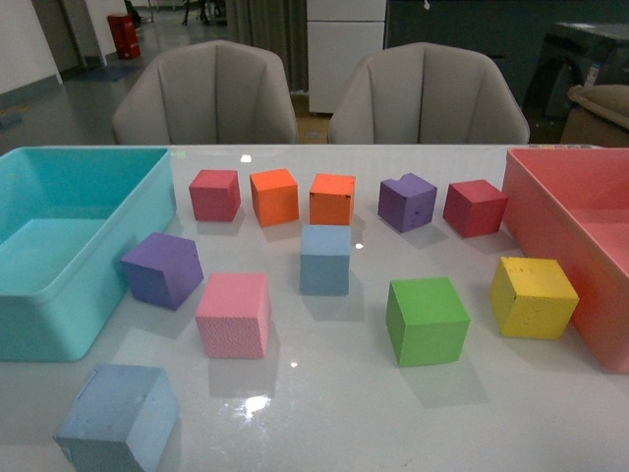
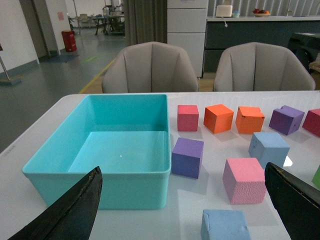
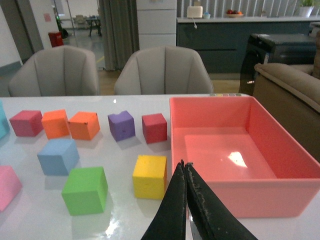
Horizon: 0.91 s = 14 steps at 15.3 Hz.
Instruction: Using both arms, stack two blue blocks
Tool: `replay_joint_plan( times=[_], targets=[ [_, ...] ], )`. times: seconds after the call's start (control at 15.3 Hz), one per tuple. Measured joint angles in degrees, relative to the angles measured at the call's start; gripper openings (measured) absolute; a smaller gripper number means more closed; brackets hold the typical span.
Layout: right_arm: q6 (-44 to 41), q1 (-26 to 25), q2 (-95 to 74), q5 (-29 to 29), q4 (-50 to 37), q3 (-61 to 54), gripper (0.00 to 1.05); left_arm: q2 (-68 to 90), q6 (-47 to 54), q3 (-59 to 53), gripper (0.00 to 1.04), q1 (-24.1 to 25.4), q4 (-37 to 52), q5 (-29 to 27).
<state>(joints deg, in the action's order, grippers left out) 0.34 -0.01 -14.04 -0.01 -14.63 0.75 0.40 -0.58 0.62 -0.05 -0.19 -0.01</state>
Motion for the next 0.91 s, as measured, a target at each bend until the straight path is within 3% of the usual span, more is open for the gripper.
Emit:
replay_joint_plan(
  times=[0.2, 0.26, 0.65, 0.91],
  targets=[
    [0.0, 0.0, 3.4, 0.0, 3.8, -0.1, 0.02, 0.0, 0.0, 0.0, 0.98, 0.0, 0.0, 0.0],
    [0.0, 0.0, 9.3, -0.1, 12.7, -0.1, 0.02, 0.0, 0.0, 0.0, 0.98, 0.0, 0.0, 0.0],
    [-0.1, 0.0, 13.8, 0.0, 14.8, -0.1, 0.03, 0.0, 0.0, 0.0, 0.98, 0.0, 0.0, 0.0],
    [0.0, 0.0, 13.8, 0.0, 14.8, -0.1, 0.52, 0.0, 0.0, 0.0, 0.98, 0.0, 0.0, 0.0]
  ],
)
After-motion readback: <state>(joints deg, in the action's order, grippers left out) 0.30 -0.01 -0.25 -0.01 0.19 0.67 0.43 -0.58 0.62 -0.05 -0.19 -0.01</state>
